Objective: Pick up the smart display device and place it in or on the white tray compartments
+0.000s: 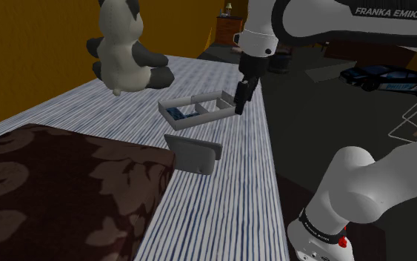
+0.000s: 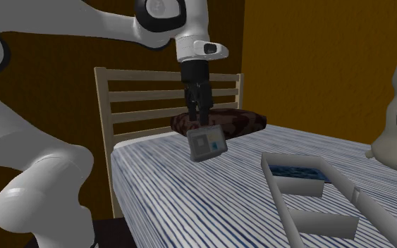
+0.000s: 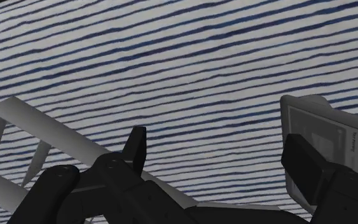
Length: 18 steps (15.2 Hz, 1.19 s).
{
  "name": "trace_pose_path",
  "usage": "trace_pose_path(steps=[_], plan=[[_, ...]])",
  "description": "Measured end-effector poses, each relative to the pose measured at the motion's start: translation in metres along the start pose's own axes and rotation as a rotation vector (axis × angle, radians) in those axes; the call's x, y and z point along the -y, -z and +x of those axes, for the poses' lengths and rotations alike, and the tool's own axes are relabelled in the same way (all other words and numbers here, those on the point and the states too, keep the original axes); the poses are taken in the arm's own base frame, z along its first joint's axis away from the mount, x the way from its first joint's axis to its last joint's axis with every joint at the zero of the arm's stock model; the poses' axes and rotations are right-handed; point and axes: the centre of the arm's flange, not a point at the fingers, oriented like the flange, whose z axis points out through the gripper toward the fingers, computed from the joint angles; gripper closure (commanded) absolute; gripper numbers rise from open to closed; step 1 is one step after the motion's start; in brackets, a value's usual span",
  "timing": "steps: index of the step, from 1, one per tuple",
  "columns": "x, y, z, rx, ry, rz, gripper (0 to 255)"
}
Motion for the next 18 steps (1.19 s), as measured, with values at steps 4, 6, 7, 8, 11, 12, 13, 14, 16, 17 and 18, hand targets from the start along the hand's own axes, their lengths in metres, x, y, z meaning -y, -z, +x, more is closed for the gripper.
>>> trace_pose_path(steps=[4, 6, 7, 8, 11, 12, 13, 14, 16, 17, 18], plan=[[0.043, -0.010, 0.025, -0.013, 0.079, -0.011, 0], [0.068, -0.014, 0.039, -0.020, 0.120, -0.017, 0], [0.079, -0.014, 0.042, -0.023, 0.140, -0.020, 0], [0.091, -0.019, 0.049, -0.026, 0.159, -0.022, 0], [0.129, -0.029, 0.063, -0.036, 0.219, -0.031, 0], [0.138, -0.031, 0.067, -0.039, 0.240, -0.034, 0], [0.152, -0.035, 0.070, -0.042, 0.259, -0.037, 0], [0.161, -0.036, 0.072, -0.044, 0.272, -0.038, 0], [0.167, -0.044, 0.074, -0.046, 0.282, -0.039, 0], [0.167, -0.049, 0.075, -0.047, 0.284, -0.039, 0], [0.168, -0.052, 0.075, -0.047, 0.284, -0.039, 0]])
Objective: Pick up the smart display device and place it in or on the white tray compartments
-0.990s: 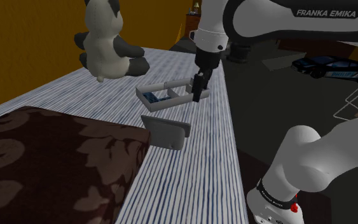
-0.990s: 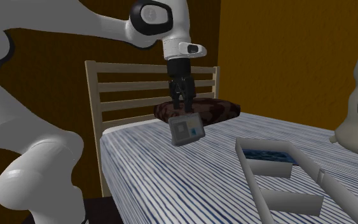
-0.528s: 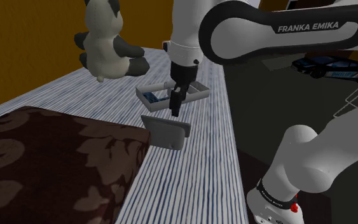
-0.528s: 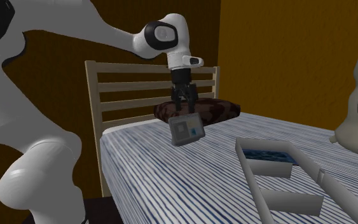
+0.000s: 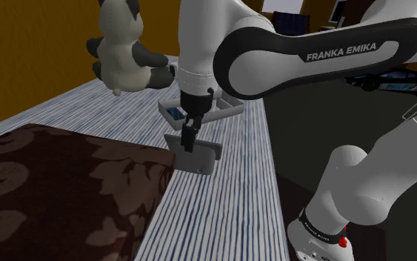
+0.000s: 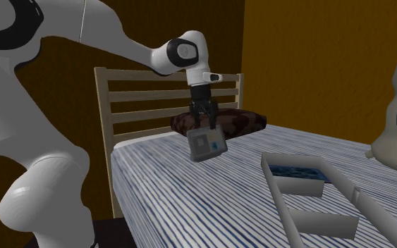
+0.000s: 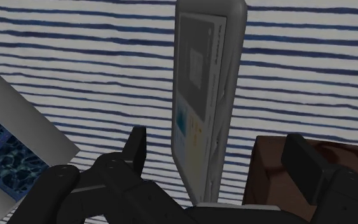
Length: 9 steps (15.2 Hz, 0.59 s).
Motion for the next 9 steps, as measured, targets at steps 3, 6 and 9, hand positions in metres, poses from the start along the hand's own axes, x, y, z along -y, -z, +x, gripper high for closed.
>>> trace_pose_path(steps=[3, 6, 9], plan=[[0.000, -0.017, 0.001, 0.000, 0.001, 0.000, 0], [0.000, -0.025, 0.001, 0.000, 0.001, 0.000, 0], [0.000, -0.025, 0.001, 0.000, 0.001, 0.000, 0]])
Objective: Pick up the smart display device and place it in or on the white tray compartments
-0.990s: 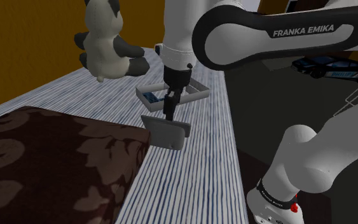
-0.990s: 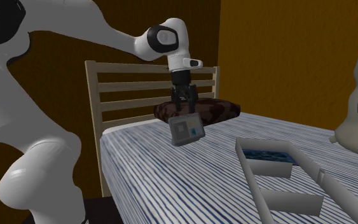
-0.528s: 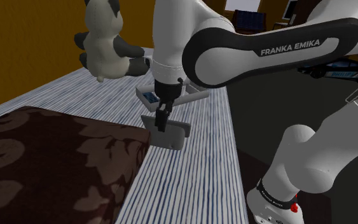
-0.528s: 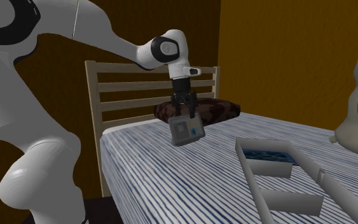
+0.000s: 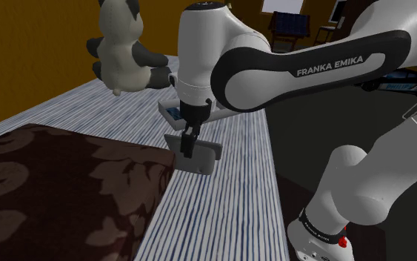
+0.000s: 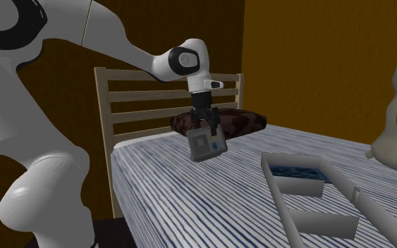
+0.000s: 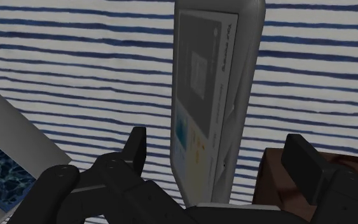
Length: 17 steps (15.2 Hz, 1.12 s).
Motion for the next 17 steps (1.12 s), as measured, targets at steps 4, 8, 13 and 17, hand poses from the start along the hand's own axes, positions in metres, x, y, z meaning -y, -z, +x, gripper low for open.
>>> trace_pose_path(steps=[4, 8, 13, 17], plan=[[0.000, 0.000, 0.000, 0.000, 0.000, 0.000, 255], [0.000, 0.000, 0.000, -0.001, 0.000, 0.000, 255], [-0.001, 0.003, 0.000, 0.000, 0.000, 0.000, 255], [-0.003, 0.020, 0.003, 0.001, 0.000, 0.000, 255]])
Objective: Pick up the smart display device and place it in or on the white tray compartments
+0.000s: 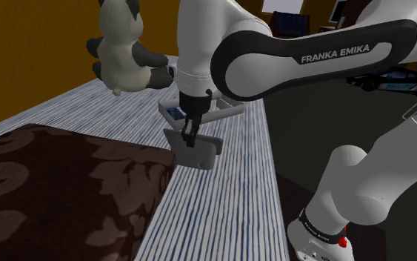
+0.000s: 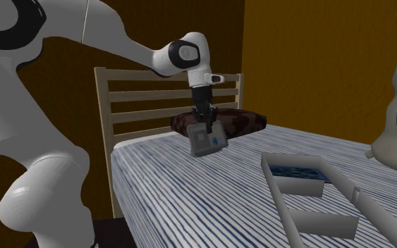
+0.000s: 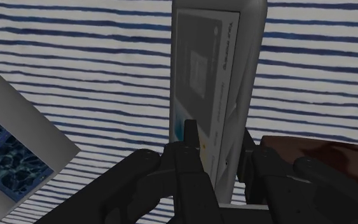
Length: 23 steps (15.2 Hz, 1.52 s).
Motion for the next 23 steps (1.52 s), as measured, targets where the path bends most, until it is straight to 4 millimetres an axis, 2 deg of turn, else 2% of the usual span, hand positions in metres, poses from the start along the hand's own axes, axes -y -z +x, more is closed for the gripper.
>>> trace_pose_path(steps=[18, 21, 23], plan=[[-0.012, 0.092, 0.004, 0.000, 0.000, 0.000, 255], [-0.038, 0.097, 0.008, 0.000, -0.001, 0.000, 255], [-0.064, 0.099, 0.013, 0.000, -0.001, 0.000, 255]])
